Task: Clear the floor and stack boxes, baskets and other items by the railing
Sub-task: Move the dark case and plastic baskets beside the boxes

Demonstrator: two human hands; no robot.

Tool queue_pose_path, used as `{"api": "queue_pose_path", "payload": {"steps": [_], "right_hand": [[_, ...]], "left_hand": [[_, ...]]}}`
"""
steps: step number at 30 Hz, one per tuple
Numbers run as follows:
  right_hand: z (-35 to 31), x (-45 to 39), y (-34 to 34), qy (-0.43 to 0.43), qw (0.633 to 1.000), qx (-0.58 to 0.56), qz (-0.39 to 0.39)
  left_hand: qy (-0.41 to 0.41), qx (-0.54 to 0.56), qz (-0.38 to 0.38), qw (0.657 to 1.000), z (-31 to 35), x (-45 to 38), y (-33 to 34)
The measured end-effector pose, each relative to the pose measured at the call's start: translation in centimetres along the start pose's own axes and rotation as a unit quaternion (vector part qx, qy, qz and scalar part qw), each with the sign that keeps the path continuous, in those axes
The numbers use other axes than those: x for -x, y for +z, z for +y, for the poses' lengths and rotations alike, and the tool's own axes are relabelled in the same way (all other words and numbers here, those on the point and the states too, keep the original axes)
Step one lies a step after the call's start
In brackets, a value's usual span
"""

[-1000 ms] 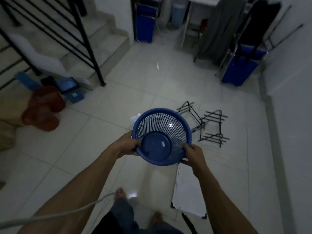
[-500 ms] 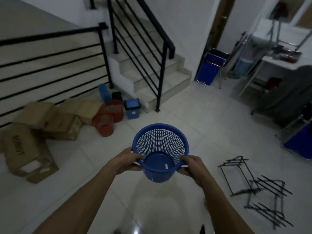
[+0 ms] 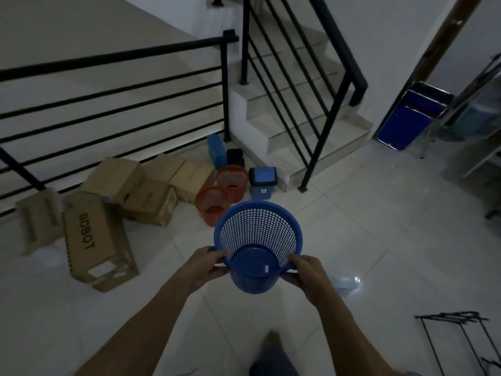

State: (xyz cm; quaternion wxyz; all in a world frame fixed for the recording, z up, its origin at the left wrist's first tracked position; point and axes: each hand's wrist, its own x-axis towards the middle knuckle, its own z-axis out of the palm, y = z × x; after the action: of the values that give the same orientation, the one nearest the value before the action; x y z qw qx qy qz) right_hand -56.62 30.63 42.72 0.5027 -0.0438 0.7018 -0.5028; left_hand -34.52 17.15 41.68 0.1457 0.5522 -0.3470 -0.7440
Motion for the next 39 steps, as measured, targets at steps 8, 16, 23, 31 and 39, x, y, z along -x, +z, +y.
{"api": "queue_pose_path", "payload": {"steps": [8, 16, 23, 31, 39], "right_hand": [[-5.5, -13.8, 5.3, 0.044, 0.996, -0.071, 0.029], [-11.5, -30.6, 8.4, 0.092, 0.991, -0.046, 0.09], [-8.4, -48.1, 10.9, 0.112, 0.987, -0.014, 0.112], [-0.6, -65.5, 13.9, 0.14, 0.984, -0.006, 0.109], [5.8, -76.5, 17.1, 0.196, 0.971, -0.04, 0.131]], "left_hand": [[-0.021, 0.025, 0.019, 0.999, 6.8, -12.3, 3.8], [-0.057, 0.054, 0.079, 0.994, 14.0, -28.8, 7.2], [-0.086, 0.047, 0.091, 0.991, 13.5, -47.1, 7.1], [-0.131, 0.021, 0.093, 0.987, 8.3, -66.3, 4.3], [-0.168, -0.01, 0.056, 0.984, 4.3, -77.1, 2.4]]}}
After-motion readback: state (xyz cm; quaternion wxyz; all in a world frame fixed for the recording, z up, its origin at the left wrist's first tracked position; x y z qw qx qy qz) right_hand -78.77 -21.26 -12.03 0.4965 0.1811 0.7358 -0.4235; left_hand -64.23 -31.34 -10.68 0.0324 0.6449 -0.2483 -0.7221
